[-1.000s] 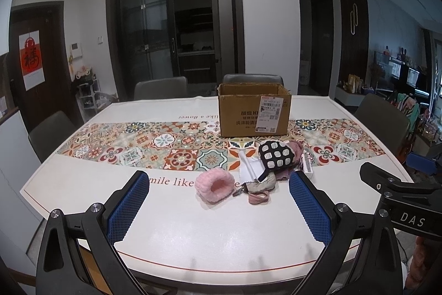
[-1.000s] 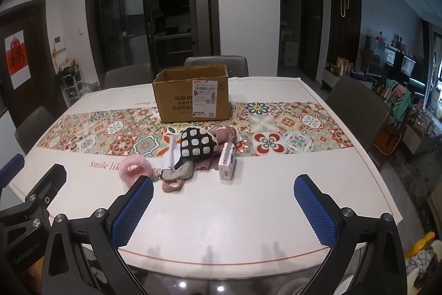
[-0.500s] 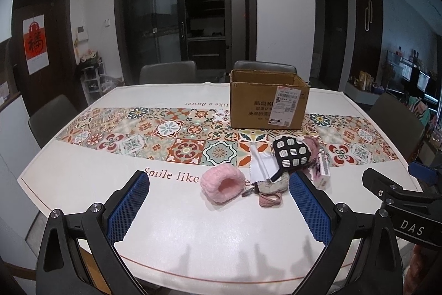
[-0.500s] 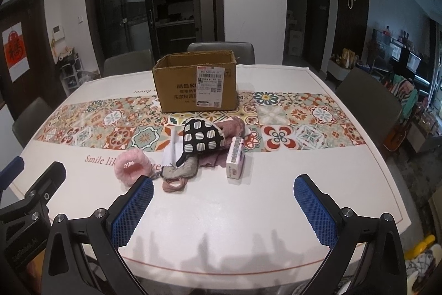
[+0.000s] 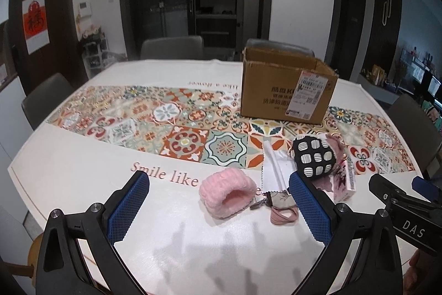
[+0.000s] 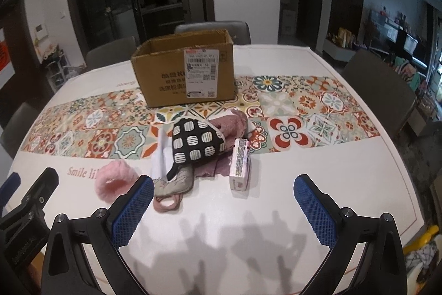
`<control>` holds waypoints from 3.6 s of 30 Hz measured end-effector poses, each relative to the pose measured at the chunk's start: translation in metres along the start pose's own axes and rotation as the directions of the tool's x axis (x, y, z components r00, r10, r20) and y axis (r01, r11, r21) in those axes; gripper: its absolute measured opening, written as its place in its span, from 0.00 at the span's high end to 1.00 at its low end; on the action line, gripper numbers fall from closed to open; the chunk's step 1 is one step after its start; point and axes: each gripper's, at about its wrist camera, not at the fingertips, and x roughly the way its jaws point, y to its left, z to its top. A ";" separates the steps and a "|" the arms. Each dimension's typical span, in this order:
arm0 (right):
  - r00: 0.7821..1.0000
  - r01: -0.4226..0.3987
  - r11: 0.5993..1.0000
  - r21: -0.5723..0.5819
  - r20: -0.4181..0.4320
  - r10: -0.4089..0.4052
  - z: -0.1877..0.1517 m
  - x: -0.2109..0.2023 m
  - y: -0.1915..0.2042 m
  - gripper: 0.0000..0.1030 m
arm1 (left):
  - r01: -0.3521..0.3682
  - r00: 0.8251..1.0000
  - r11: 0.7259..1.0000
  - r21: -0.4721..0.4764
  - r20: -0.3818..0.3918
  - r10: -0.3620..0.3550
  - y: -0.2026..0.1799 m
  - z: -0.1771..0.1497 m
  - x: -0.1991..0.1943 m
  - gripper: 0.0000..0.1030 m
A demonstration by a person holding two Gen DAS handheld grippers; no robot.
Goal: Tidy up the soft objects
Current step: 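Grasp the pink fluffy wristband with the left gripper while the right grasps the pink tube package, then lift the wristband and tube package and carry both toward the cardboard box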
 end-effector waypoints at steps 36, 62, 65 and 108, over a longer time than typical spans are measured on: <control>0.927 -0.048 0.998 0.041 -0.371 0.060 0.005 0.165 -0.022 0.33 | -0.210 0.945 0.975 -0.070 -0.270 0.185 -0.032 -0.025 0.136 0.00; 0.926 -0.007 0.998 0.066 -0.377 0.031 -0.009 0.158 -0.029 0.73 | -0.075 0.975 0.987 0.141 -0.197 0.102 -0.049 -0.030 0.134 0.79; 0.931 -0.014 0.998 0.068 -0.364 0.038 -0.009 0.150 -0.028 0.73 | -0.040 0.981 0.991 0.126 -0.184 0.063 -0.049 -0.025 0.126 0.79; 0.977 -0.200 0.980 0.006 0.073 0.199 0.100 0.039 -0.024 0.73 | 0.135 0.964 0.975 0.176 0.203 -0.170 -0.075 0.108 0.028 0.79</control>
